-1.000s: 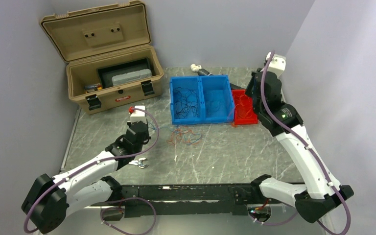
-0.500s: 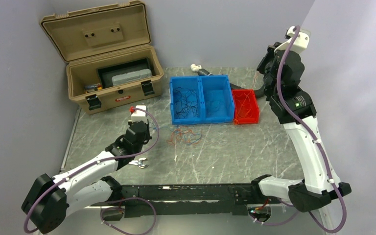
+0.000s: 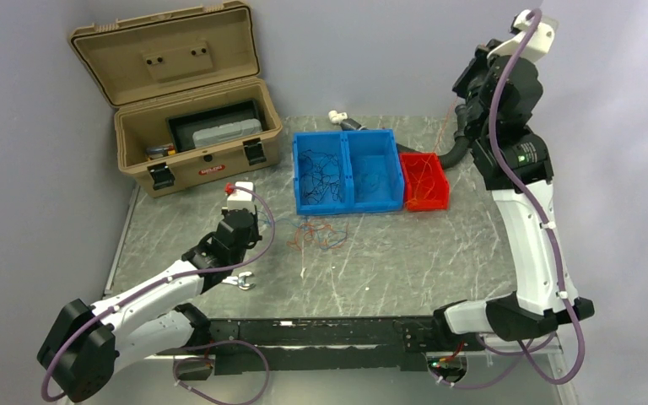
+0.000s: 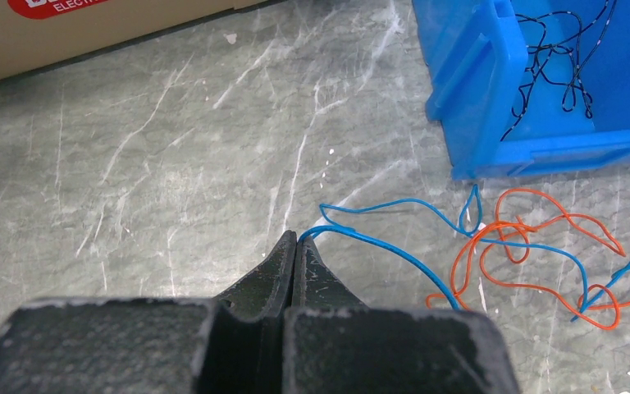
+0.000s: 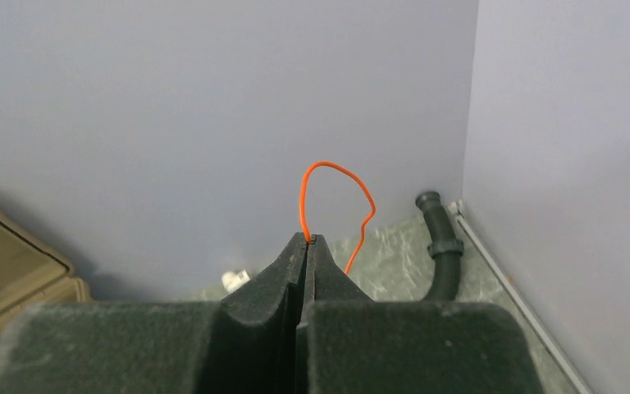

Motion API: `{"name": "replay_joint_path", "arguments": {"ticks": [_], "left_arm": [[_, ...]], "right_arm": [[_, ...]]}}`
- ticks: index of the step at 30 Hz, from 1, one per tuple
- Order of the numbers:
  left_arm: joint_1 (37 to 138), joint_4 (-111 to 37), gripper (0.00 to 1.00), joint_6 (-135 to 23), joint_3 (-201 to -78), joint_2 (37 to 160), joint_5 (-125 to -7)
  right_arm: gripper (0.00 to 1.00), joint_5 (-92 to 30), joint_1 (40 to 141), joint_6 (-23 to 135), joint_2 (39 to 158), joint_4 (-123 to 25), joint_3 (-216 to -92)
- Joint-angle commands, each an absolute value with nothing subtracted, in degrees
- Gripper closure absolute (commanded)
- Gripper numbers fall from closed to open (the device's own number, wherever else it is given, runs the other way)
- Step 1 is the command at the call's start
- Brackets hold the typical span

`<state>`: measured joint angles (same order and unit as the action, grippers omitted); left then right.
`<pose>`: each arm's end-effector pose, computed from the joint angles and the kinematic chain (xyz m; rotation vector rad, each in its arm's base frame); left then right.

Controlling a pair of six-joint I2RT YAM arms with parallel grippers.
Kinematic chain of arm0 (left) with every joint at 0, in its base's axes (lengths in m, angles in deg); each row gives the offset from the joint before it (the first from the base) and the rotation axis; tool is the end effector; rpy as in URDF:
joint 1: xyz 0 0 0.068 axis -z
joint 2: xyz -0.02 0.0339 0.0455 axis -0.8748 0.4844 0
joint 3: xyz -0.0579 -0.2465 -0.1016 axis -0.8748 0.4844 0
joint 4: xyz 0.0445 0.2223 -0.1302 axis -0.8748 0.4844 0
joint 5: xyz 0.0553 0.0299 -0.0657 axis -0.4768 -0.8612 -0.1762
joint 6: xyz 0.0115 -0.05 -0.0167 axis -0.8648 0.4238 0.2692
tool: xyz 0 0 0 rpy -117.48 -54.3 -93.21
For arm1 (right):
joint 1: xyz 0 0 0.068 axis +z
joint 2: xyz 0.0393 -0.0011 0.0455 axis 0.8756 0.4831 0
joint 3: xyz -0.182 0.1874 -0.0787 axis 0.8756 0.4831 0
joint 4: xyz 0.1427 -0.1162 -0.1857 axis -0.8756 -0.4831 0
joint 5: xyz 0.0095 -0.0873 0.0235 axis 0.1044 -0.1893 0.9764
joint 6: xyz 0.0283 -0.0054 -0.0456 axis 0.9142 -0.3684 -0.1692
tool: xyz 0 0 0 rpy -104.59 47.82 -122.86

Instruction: Untangle the cables

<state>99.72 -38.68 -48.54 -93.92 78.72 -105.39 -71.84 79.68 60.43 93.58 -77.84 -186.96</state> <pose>0.1748 -0.1164 0.2179 -0.0109 1.9563 -0.1145 0.2300 0.0567 0.5567 0.3670 1.4814 -0.0250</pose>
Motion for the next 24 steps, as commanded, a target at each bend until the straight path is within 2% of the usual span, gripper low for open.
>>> {"name": "replay_joint_path", "arguments": {"ticks": [1,9,18,21,24], "left_arm": [[99.7,-41.1,1.00,-49.2,-94.3,79.1,-104.9],[99.7,-41.2,1.00,-49.5,-94.4,79.7,-104.8],[99.7,-41.1,1.00,-49.8,-94.7,80.0,-104.5],[99.7,-41.1,1.00,-49.8,-94.7,80.0,-103.9],[99.8,-41.5,1.00,-49.8,-94.8,79.9,-103.3]], "right_arm": [[1.00,-69.9,79.0,58.6,94.9,-76.6,-195.2],[1.00,-66.5,78.9,60.8,94.5,-75.3,-193.5],[1.00,-45.3,78.9,76.9,82.5,-72.2,-165.9],[1.00,-43.4,78.9,78.4,80.2,-71.6,-159.6],[1.00,-44.6,78.9,77.5,79.0,-73.9,-159.1]]}}
